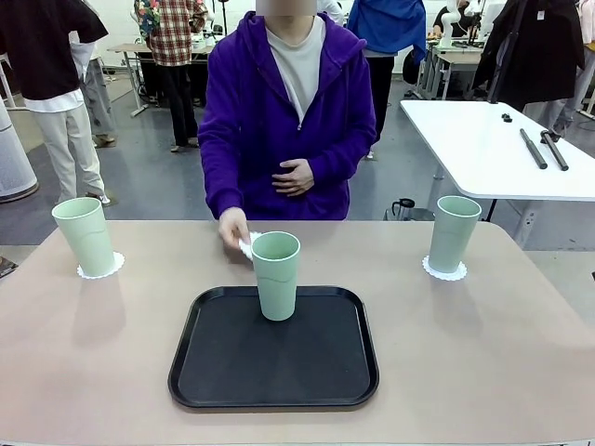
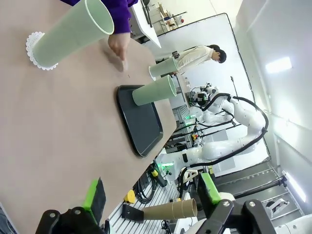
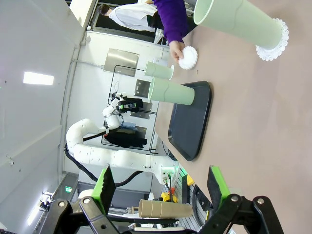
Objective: Place coasters on the table and set cups on them.
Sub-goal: Take one Reusable plastic cup from the Flat Tray and place it on a coaster set by the human.
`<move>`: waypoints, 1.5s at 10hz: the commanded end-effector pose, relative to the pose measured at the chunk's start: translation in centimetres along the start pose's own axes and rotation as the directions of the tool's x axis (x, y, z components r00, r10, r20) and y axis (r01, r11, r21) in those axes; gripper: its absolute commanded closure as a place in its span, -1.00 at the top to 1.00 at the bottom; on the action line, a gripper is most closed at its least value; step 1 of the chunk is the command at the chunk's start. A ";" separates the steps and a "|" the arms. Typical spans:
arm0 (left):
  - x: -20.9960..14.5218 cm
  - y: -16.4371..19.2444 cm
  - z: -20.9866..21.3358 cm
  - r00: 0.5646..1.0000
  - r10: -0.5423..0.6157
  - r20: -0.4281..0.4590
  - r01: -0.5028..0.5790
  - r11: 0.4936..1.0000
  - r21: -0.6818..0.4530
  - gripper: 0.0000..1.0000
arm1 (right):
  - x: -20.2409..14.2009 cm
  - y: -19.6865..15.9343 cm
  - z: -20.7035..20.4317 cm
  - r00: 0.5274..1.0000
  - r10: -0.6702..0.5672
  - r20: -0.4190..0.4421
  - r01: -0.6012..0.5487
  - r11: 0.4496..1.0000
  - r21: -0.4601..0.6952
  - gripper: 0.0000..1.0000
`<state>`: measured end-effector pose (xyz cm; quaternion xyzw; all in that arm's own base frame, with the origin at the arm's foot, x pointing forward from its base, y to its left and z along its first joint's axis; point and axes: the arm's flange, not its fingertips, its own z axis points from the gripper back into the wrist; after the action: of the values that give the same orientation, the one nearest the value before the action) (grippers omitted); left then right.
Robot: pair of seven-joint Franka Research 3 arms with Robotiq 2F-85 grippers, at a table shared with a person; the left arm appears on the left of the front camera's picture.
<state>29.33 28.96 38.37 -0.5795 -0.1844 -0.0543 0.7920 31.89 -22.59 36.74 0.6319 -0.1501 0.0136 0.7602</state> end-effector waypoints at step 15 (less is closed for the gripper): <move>-0.2 -0.2 0.1 1.000 -0.004 0.008 0.004 1.000 -0.003 1.00 | 0.0 0.1 0.0 1.000 0.004 0.001 -0.004 1.000 0.003 1.00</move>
<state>29.34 28.96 38.37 -0.5796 -0.1843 -0.0543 0.7920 31.89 -22.59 36.74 0.6319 -0.1501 0.0136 0.7602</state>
